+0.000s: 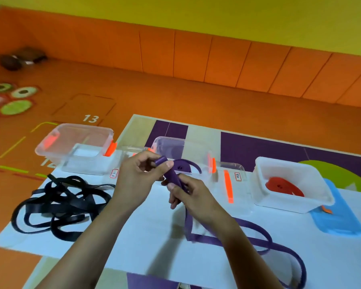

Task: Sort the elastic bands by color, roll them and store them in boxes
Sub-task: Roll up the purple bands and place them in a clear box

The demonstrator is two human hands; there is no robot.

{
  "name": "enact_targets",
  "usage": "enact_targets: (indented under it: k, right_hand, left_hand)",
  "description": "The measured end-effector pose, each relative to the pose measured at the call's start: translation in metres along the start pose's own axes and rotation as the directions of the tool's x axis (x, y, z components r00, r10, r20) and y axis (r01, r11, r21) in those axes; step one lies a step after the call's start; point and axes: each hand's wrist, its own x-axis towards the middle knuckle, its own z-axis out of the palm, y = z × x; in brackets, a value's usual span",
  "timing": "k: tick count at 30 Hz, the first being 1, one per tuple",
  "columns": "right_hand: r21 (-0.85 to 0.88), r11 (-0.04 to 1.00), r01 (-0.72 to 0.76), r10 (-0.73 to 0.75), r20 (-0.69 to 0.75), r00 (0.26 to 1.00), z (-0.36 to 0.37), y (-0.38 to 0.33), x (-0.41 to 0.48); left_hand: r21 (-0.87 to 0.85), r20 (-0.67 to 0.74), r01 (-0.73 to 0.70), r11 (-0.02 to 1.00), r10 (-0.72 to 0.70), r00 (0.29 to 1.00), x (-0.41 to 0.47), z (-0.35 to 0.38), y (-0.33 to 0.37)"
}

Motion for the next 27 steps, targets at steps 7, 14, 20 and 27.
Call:
enact_targets:
  k: [7,14,20,27]
  right_hand:
    - [-0.017,1.000,-0.005,0.009,0.227,0.974,-0.018,-0.019,0.013]
    - [0.099,0.995,0.011,-0.038,0.272,0.962,-0.026,-0.027,0.018]
    - [-0.032,0.998,0.053,-0.041,0.287,0.957,-0.028,-0.036,0.014]
    - [0.141,0.990,0.013,-0.052,0.280,0.959,-0.018,-0.050,0.022]
  left_hand:
    - [-0.039,-0.002,-0.025,0.999,0.025,1.000,0.011,-0.009,-0.001]
    - [-0.136,0.113,0.018,0.991,-0.003,0.994,0.013,-0.006,0.018]
    - [-0.064,0.199,-0.049,0.997,0.061,0.978,0.014,-0.015,0.046]
    - [0.105,-0.140,-0.132,0.986,0.146,0.979,0.027,-0.009,0.035]
